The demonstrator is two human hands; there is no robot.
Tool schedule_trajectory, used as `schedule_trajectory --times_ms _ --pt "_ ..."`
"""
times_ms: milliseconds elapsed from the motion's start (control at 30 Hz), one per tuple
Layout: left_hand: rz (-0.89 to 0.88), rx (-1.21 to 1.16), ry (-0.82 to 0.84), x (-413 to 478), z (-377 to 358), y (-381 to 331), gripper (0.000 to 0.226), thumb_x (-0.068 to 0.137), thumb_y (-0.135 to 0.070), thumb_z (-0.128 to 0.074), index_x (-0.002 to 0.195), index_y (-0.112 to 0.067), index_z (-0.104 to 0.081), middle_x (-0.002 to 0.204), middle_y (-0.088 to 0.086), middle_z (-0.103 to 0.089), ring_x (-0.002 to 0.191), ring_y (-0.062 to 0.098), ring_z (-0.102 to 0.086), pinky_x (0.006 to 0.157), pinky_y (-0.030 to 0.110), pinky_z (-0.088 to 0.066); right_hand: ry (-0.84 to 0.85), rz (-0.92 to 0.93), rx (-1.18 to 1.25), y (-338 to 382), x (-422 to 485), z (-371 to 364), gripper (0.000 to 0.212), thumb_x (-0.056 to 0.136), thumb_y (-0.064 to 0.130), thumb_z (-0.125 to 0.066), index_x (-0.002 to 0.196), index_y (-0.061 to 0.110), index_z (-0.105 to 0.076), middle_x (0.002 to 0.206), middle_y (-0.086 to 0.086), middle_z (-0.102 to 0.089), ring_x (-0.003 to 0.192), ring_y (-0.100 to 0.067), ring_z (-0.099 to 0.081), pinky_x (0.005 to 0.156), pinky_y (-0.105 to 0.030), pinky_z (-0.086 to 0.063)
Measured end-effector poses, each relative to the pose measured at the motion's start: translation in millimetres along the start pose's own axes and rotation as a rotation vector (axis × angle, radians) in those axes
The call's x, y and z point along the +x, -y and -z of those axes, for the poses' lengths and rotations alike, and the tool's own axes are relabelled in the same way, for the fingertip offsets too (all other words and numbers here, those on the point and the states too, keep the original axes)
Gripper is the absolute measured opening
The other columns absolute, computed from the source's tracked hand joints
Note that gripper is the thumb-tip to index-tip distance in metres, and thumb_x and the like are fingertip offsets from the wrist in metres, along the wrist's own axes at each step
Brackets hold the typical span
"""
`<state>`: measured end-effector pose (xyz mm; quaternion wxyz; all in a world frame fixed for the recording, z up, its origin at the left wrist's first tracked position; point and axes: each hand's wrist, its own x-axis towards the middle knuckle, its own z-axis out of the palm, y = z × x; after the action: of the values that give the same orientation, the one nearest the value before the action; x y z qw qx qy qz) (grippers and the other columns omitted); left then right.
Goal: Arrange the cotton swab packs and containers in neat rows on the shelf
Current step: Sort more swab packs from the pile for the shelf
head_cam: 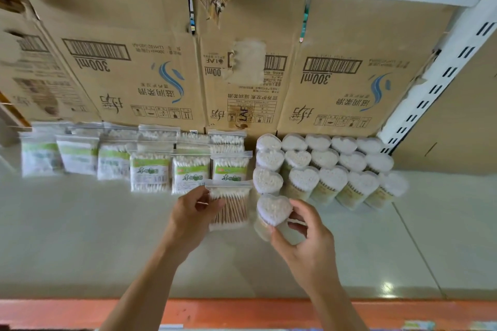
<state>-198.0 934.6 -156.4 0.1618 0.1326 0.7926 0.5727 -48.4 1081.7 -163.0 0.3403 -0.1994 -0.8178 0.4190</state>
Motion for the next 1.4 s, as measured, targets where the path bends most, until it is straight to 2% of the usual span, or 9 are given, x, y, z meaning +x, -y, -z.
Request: schedule_trajectory --times_ms 267,467,600,767,900,1067,1200,1333,1400 --pt "-0.072 0.056 0.066 5 -17 -9 0.032 0.08 -0.011 -0.072 0.063 -0.005 -0.046 0.056 0.0 -0.044 0.047 0.007 -0.032 0.043 0.018 -0.027 -0.036 -0.022 -0.147 -8 1 1 0.055 0.074 0.017 -0.08 0.124 0.014 -0.058 0.113 0.007 -0.066 0.104 0.006 -0.056 0.084 -0.007 -0.046" --pt "-0.04 0.028 0.025 2 -9 -6 0.034 0.08 -0.009 -0.071 0.059 -0.014 -0.045 0.046 -0.011 -0.047 0.043 0.002 -0.038 0.041 0.012 -0.029 -0.076 0.002 -0.212 -1 3 -2 0.055 0.076 0.027 -0.075 0.125 0.014 -0.055 0.12 0.002 -0.061 0.108 -0.012 -0.057 0.087 -0.03 -0.052" --pt "0.006 -0.008 -0.034 1 9 -1 0.034 0.082 -0.011 -0.071 0.058 -0.016 -0.047 0.051 -0.009 -0.054 0.05 0.004 -0.046 0.044 0.017 -0.036 -0.226 0.12 -0.144 22 3 -5 0.032 0.077 0.027 -0.06 0.103 0.008 -0.062 0.093 0.002 -0.059 0.082 -0.007 -0.054 0.071 -0.016 -0.045" --pt "0.065 -0.113 -0.059 -1 28 2 0.028 0.083 -0.009 -0.069 0.065 -0.007 -0.048 0.07 0.01 -0.058 0.071 0.023 -0.059 0.073 0.052 -0.053 0.013 0.078 -0.076 51 5 -39 0.032 0.084 0.03 -0.048 0.101 0.011 -0.067 0.075 0.005 -0.064 0.057 -0.005 -0.055 0.053 -0.02 -0.049" --pt "0.048 -0.048 -0.096 -6 33 2 0.026 0.083 -0.011 -0.07 0.064 -0.011 -0.052 0.067 0.004 -0.061 0.064 0.021 -0.053 0.06 0.034 -0.043 0.114 -0.012 -0.1 58 5 -59 0.033 0.087 0.025 -0.056 0.117 0.014 -0.061 0.104 0.001 -0.066 0.081 -0.009 -0.062 0.075 -0.032 -0.054" --pt "0.044 -0.033 -0.103 -7 39 2 0.026 0.083 -0.01 -0.069 0.064 -0.013 -0.052 0.061 -0.002 -0.056 0.059 0.015 -0.048 0.057 0.03 -0.039 0.32 -0.16 -0.168 62 16 -75 0.051 0.096 0.023 -0.052 0.144 0.016 -0.037 0.14 -0.002 -0.049 0.127 -0.016 -0.048 0.105 -0.025 -0.037" --pt "0.013 -0.037 -0.129 2 45 6 0.028 0.081 -0.008 -0.07 0.062 -0.016 -0.051 0.054 -0.006 -0.046 0.057 0.014 -0.04 0.057 0.032 -0.033 0.35 -0.197 -0.12 66 26 -89 0.033 0.095 0.019 -0.055 0.128 0.015 -0.053 0.113 0.004 -0.063 0.097 -0.011 -0.061 0.086 -0.025 -0.048" --pt "0.052 -0.178 -0.188 11 50 3 0.024 0.083 -0.01 -0.07 0.104 -0.018 -0.06 0.082 0.0 -0.071 0.073 0.02 -0.061 0.066 0.032 -0.044 0.353 -0.194 -0.02 67 31 -105 0.018 0.091 0.016 -0.059 0.108 0.022 -0.063 0.094 0.014 -0.067 0.082 0.001 -0.063 0.078 -0.028 -0.054" --pt "0.057 -0.154 -0.263 15 54 2 0.024 0.084 -0.011 -0.069 0.104 -0.019 -0.058 0.086 -0.002 -0.069 0.076 0.015 -0.062 0.064 0.025 -0.045 0.389 -0.202 0.008 69 32 -112 0.02 0.09 0.016 -0.06 0.109 0.023 -0.063 0.095 0.013 -0.068 0.083 0.001 -0.064 0.079 -0.029 -0.055"
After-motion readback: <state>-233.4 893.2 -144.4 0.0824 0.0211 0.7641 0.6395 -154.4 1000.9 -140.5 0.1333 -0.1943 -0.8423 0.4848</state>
